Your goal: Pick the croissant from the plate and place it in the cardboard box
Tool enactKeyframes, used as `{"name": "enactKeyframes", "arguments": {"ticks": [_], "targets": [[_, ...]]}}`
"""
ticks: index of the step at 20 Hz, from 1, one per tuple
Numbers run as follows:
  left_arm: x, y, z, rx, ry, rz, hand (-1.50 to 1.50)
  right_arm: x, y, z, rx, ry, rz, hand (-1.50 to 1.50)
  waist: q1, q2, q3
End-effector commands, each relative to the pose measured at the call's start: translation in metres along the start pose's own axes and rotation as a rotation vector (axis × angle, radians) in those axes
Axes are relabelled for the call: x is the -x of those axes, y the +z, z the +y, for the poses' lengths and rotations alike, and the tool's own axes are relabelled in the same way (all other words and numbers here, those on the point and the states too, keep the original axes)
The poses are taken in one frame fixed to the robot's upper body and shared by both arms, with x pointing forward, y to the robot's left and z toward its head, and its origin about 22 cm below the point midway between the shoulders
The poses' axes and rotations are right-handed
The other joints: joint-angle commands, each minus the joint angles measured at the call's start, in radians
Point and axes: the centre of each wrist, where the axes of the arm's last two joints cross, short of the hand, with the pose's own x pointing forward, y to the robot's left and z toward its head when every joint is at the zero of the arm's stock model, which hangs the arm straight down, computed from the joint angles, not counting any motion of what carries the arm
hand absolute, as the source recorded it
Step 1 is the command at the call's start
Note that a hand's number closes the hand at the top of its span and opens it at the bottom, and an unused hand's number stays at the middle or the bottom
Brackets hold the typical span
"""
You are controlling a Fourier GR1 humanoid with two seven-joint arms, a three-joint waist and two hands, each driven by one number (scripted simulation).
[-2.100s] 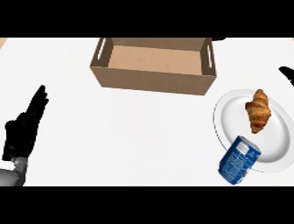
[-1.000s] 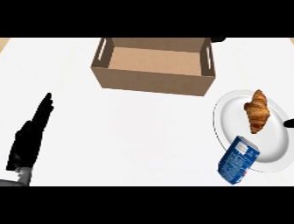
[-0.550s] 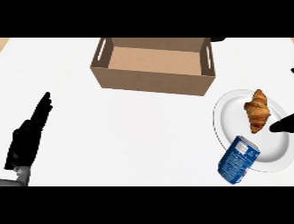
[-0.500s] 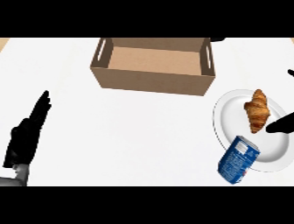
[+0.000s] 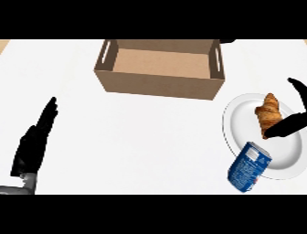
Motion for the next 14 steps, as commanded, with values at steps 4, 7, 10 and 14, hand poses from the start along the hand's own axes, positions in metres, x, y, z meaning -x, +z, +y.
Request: {"name": "enactKeyframes", "arguments": {"ticks": [4, 7, 10, 14], "targets": [[-0.005, 0.006, 0.018, -0.018, 0.020, 0.007, 0.00, 0.032, -0.002, 0.010, -0.003, -0.008, 0.018, -1.50, -0.003, -0.001, 0.000], [-0.002, 0.010, 0.012, -0.008, 0.009, 0.015, 0.00, 0.011, -0.011, 0.010, -0.012, -0.005, 0.025, -1.50, 0.000, -0.001, 0.000], [0.003, 0.004, 0.010, 0.005, 0.007, 0.009, 0.00, 0.008, -0.013, 0.023, -0.001, 0.011, 0.019, -1.50, 0.000, 0.000, 0.000], [-0.004, 0.015, 0.002, -0.013, 0.002, 0.008, 0.00, 0.025, -0.024, 0.044, 0.003, -0.012, 0.024, -1.50, 0.002, 0.000, 0.001]]}}
